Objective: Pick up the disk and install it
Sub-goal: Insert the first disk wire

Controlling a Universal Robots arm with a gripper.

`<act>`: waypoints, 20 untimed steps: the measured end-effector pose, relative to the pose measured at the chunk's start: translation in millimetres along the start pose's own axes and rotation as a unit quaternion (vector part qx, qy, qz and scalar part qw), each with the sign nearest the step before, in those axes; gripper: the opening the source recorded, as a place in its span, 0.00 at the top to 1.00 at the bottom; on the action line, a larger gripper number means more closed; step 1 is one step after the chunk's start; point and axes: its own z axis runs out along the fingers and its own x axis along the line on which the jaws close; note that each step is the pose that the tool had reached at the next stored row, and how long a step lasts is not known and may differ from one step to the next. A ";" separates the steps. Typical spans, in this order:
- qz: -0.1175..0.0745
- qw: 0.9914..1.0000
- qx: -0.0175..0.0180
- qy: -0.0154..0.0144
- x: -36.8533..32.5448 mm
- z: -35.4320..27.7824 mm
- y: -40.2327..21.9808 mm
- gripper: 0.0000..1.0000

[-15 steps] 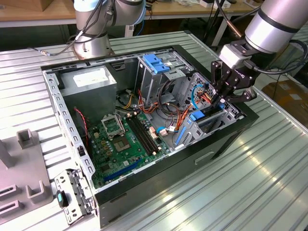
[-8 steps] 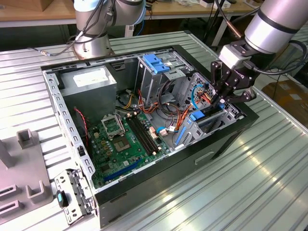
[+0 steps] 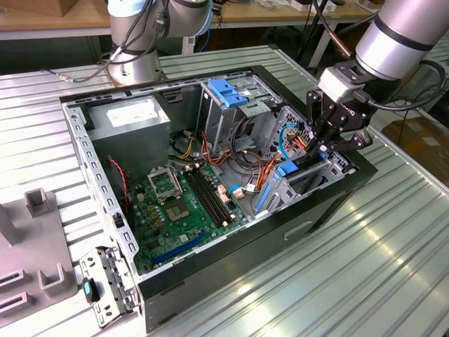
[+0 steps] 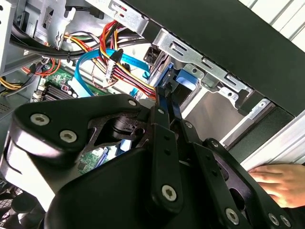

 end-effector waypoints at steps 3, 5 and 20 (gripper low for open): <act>0.000 1.000 0.000 0.000 0.1 2.0 0.0 0.84; 0.000 1.000 0.000 0.000 0.3 3.7 0.0 0.84; 0.000 1.000 0.000 -0.001 -0.3 -7.4 0.1 0.76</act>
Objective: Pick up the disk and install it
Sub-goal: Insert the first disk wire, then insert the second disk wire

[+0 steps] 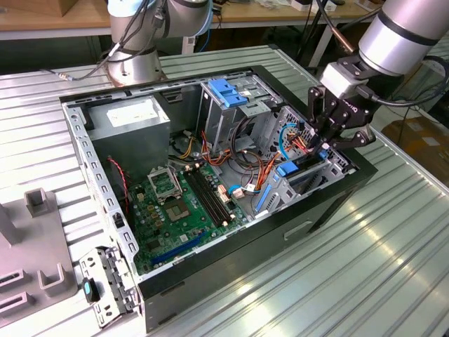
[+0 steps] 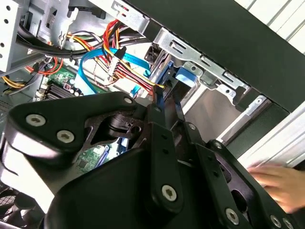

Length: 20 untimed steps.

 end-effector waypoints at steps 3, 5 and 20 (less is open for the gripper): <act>0.000 1.000 0.000 0.000 0.0 -0.2 0.0 0.84; 0.000 1.000 0.000 0.000 0.0 -0.1 0.0 0.89; 0.000 1.000 0.000 0.000 0.0 -0.3 0.0 0.89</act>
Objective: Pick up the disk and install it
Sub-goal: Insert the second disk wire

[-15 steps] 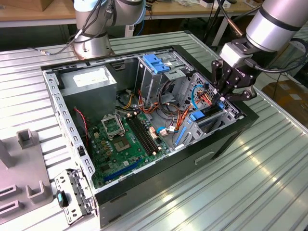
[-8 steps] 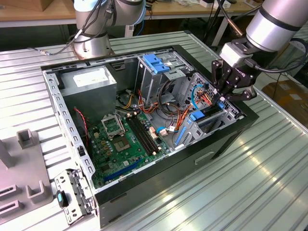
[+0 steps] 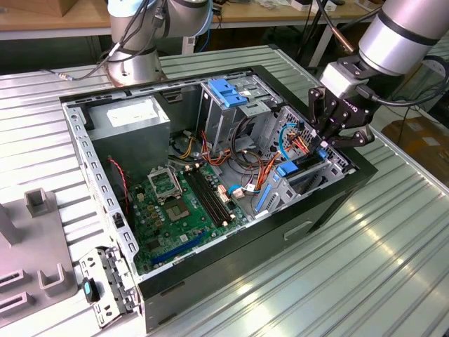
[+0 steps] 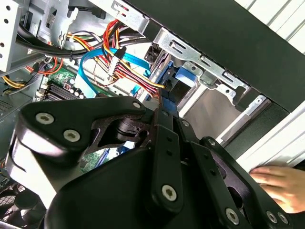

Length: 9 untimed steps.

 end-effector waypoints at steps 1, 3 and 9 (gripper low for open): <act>0.000 1.000 0.000 0.000 0.0 0.0 0.0 0.89; 0.001 1.000 -0.001 -0.002 -0.1 -1.8 0.2 0.89; 0.000 1.000 -0.001 -0.011 -0.9 -11.9 11.8 0.89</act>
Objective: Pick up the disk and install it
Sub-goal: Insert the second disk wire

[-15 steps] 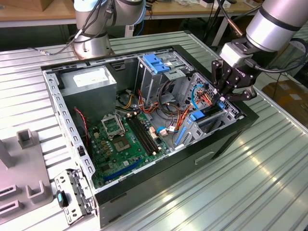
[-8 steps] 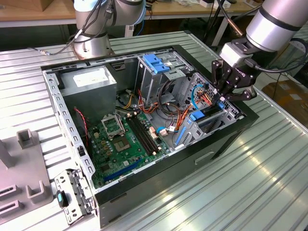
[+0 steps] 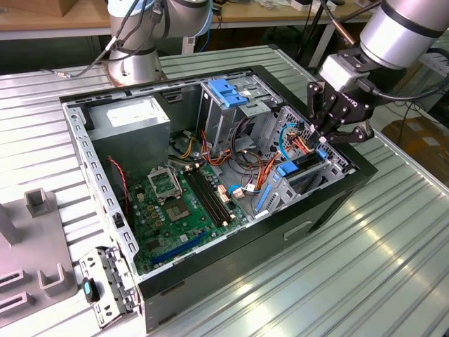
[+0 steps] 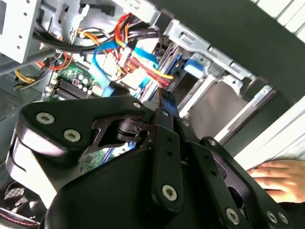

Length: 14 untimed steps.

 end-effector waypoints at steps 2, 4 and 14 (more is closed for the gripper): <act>0.000 1.000 0.000 0.000 -0.5 -4.0 0.5 0.89; 0.000 1.000 0.000 0.000 -2.5 -13.4 0.6 0.89; 0.000 1.000 -0.004 0.007 -44.5 -22.7 0.0 0.83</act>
